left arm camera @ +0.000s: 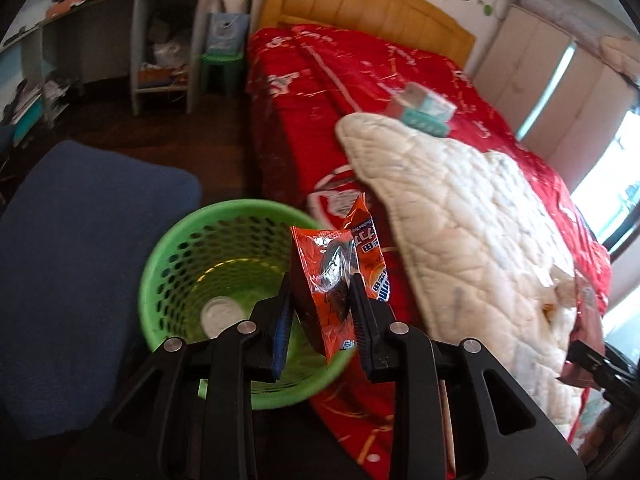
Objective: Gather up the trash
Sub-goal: 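Carry both wrappers to the wastebasket and release the red wrapper from the left tool, then lower the pink wrapper into the wastebasket and open the right tool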
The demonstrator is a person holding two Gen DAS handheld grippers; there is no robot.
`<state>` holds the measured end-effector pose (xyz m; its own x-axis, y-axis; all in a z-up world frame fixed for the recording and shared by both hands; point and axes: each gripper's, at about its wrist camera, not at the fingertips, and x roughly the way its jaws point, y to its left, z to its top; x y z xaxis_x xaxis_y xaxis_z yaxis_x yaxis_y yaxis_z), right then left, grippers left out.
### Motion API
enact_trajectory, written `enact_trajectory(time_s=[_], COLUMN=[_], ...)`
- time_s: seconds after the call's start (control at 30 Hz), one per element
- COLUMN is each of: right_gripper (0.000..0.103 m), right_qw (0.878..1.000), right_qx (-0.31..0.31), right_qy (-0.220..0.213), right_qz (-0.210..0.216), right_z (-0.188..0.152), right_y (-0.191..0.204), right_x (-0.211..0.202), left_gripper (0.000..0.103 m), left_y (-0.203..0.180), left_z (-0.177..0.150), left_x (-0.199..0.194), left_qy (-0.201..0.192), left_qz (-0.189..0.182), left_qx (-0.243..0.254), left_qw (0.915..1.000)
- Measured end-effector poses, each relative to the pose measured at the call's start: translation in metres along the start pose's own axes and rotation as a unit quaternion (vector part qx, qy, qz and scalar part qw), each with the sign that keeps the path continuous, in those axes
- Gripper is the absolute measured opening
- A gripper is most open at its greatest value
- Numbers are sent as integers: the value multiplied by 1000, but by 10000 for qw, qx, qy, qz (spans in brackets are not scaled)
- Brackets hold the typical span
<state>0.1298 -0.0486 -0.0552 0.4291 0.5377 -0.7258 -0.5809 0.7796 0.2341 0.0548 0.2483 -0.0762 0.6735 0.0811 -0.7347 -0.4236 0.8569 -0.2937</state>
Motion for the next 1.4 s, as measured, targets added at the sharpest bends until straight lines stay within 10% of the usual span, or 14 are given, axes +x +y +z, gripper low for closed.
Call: enact_trajectory(time_s=[0.27, 1.4], right_gripper=[52, 63], right_qw=[9995, 9847], right_qx=[-201, -794], right_qy=[184, 1156], right_qz=[174, 1039], right_z=[10, 42], right_y=[26, 156], right_x=[27, 174], left_gripper=[49, 76], left_y=[31, 90], left_z=[-6, -20], left_x=[14, -64], left_qy=[173, -648], left_qz=[179, 935], left_qx=[-324, -609], left_qw=[9992, 9916])
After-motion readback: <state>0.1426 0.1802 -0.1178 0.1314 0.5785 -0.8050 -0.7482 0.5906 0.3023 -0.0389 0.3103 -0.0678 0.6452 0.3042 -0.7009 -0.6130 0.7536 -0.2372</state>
